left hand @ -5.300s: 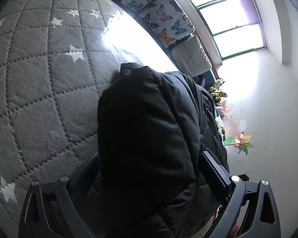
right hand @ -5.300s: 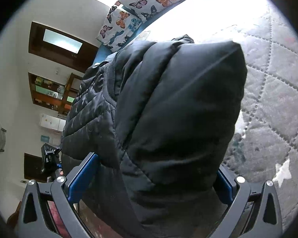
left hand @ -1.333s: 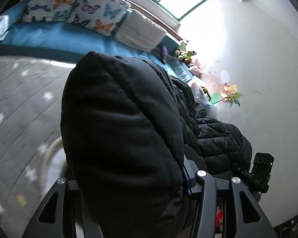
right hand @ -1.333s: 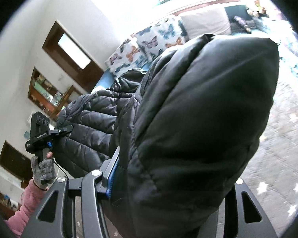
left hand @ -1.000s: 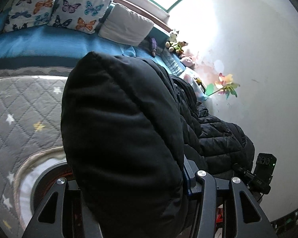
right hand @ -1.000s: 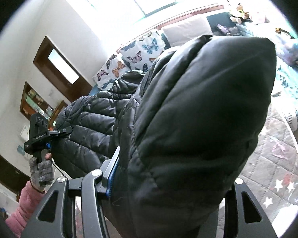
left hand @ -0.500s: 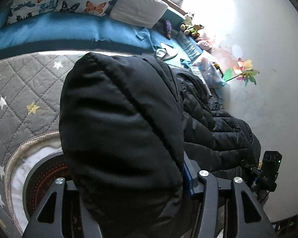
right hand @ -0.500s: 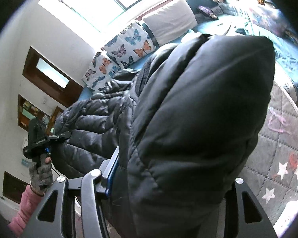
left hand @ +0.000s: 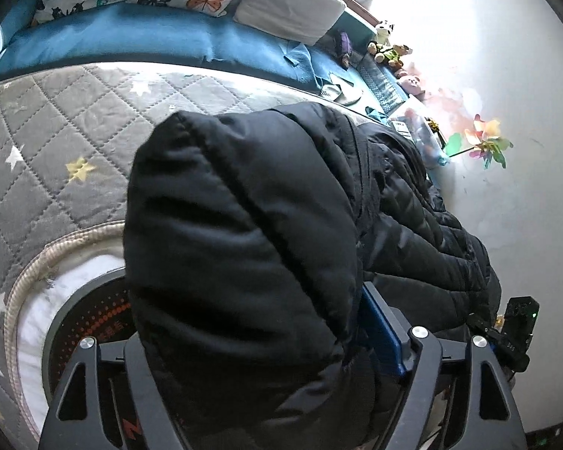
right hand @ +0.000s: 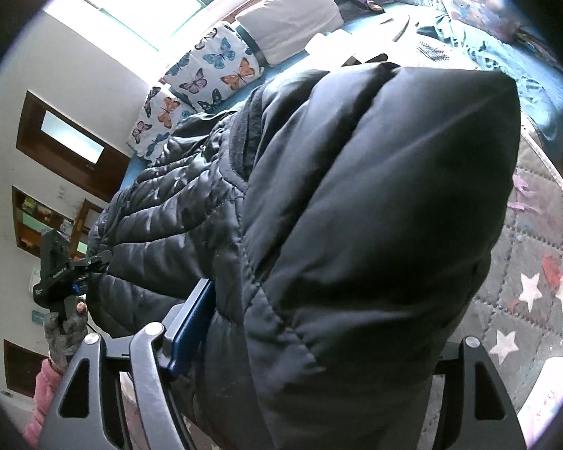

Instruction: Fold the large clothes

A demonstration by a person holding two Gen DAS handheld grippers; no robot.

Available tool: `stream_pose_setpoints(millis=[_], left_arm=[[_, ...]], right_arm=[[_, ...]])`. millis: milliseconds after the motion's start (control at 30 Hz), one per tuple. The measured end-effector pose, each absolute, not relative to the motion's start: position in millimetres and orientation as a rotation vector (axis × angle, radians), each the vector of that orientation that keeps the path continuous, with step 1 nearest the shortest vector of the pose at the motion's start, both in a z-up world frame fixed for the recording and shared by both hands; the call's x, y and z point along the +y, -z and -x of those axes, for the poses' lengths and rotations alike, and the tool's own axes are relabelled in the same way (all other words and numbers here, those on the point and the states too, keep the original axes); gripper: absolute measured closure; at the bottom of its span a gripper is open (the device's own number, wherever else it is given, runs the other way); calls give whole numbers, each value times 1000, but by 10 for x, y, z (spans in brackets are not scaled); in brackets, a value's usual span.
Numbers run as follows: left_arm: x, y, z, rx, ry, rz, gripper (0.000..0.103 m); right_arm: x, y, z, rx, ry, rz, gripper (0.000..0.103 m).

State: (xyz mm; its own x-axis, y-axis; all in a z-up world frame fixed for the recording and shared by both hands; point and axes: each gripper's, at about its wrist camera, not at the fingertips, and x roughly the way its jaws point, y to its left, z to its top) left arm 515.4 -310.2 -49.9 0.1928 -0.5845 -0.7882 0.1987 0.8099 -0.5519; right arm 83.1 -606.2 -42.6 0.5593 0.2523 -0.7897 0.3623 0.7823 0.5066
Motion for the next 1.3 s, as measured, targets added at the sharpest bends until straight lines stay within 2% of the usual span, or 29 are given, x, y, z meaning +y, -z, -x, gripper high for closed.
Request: stream_pose_setpoints(millis=[233,400,667,967,1167,1300], left_arm=[[-2695,259,-5236,1212,524,465,18],[-2479,-139,-5125,1076,482,400,18],[-2914,-625,-4778,948,565,228,18],[-3427,-308,-4723,1003,606,153,18],[-3538,54,-4798,1050,597,106,18],[-3626,92,-4729,1022,572,41,18]], right_arm=[[-6204,277,-590,980,113,-679,23],[-6038,-79,-474,956,257,-476,23],[-5527,-457,-717,822,226,-285,21],[-5245,-95,-1166,857,216,-228,21],[-5296,216,-1182,958,268,-194,21],[-5287,204,-1136,941,283,-194,21]])
